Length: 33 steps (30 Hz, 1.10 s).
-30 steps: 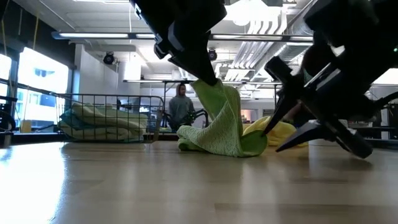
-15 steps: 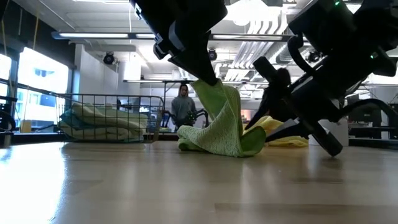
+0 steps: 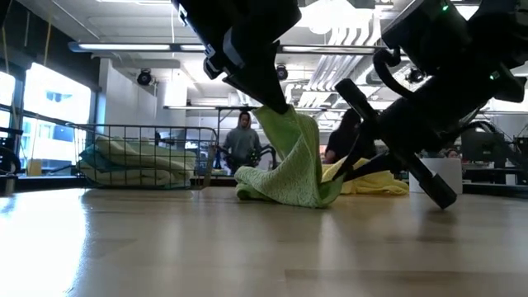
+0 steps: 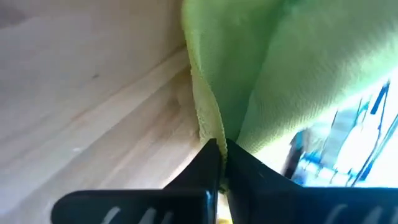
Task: Fold microfiber towels
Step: Fold the light green towel
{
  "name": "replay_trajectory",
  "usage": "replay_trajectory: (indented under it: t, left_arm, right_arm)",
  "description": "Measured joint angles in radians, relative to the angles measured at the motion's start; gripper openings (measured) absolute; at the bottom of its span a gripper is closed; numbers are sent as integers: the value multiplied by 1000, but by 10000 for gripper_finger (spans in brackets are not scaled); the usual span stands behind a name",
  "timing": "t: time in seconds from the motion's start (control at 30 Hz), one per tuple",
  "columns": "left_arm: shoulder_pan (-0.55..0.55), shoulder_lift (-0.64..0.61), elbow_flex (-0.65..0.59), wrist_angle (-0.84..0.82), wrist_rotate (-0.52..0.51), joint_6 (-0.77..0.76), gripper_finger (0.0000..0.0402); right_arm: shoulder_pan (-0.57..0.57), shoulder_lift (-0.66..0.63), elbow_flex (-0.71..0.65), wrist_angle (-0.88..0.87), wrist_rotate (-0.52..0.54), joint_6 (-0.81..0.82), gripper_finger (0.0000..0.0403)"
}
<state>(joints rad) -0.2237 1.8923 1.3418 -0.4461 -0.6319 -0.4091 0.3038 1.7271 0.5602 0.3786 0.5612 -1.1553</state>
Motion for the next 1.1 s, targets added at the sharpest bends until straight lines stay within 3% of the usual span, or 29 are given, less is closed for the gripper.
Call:
replay_trajectory:
  t: [0.13,0.27,0.5,0.57,0.7,0.8,0.87,1.1]
  left_arm:
    - [-2,0,0,0,0,-7,0]
    - [-11,-20,0,-18,3,1,0]
    - [-28,-115,1,-88,22,11,0]
    - [-28,-141,2,-91,88,20,0]
    - [-18,-166,1,-120,314,27,0]
    - [-9,-181,2,-149,473,34,0]
    - [-5,-185,15,-127,513,36,0]
    - [-5,-185,151,-309,410,68,0]
  right_arm:
    - [10,-6,22,-27,33,201,2]
    - [29,-51,52,-171,9,456,1]
    - [58,-215,116,-413,-134,885,1]
    - [59,-276,146,-476,-211,1016,0]
    - [56,-387,220,-606,-343,1279,0]
    - [56,-454,284,-664,-407,1391,0]
    - [56,-486,321,-712,-415,1440,0]
    - [56,-510,458,-947,-330,1525,0]
